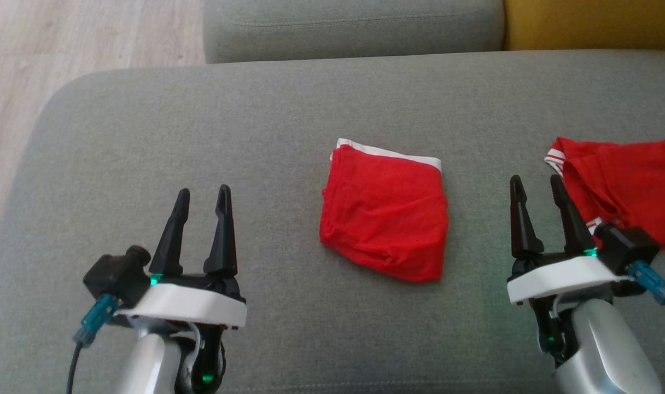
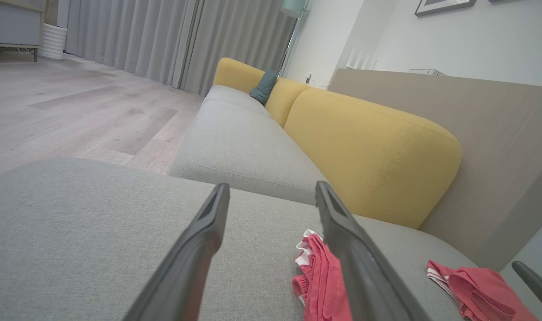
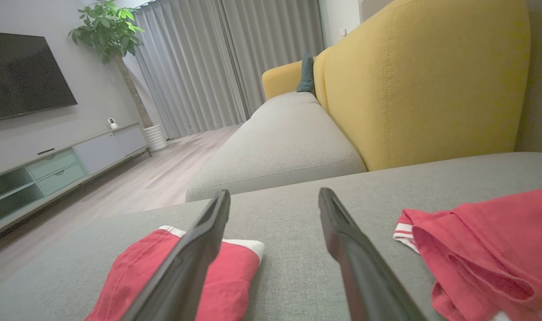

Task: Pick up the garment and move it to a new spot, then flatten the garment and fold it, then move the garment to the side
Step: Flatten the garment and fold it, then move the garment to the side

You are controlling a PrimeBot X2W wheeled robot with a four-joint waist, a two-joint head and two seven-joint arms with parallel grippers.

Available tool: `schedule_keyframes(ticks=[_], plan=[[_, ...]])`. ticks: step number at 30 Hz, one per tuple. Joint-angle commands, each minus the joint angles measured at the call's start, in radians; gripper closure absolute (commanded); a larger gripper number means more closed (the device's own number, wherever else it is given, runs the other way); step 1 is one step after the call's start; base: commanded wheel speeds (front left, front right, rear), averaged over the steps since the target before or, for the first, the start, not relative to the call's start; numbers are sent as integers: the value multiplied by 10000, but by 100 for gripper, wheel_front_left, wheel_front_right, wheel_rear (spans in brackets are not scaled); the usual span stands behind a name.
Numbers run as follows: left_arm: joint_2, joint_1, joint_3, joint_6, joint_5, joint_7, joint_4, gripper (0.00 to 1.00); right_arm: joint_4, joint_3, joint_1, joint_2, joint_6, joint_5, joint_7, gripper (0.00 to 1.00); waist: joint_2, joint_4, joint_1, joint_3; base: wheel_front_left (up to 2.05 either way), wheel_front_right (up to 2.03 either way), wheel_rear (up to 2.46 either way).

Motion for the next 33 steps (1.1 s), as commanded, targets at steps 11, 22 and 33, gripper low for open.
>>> schedule_keyframes(ticks=[11,22,33], plan=[[18,-489,229,67,76,-120,-310,0,-1283,-356,433,396,-9,-798,158,0,0,-221,0,121,0,0,0],[18,-739,7,43,28,-120,-328,0,-513,305,-111,404,-9,563,1326,0,0,178,0,724,0,0,0],[18,-1197,-306,54,38,-120,-248,0,1533,690,-1312,405,-9,1417,1864,0,0,913,0,1714,0,0,0]])
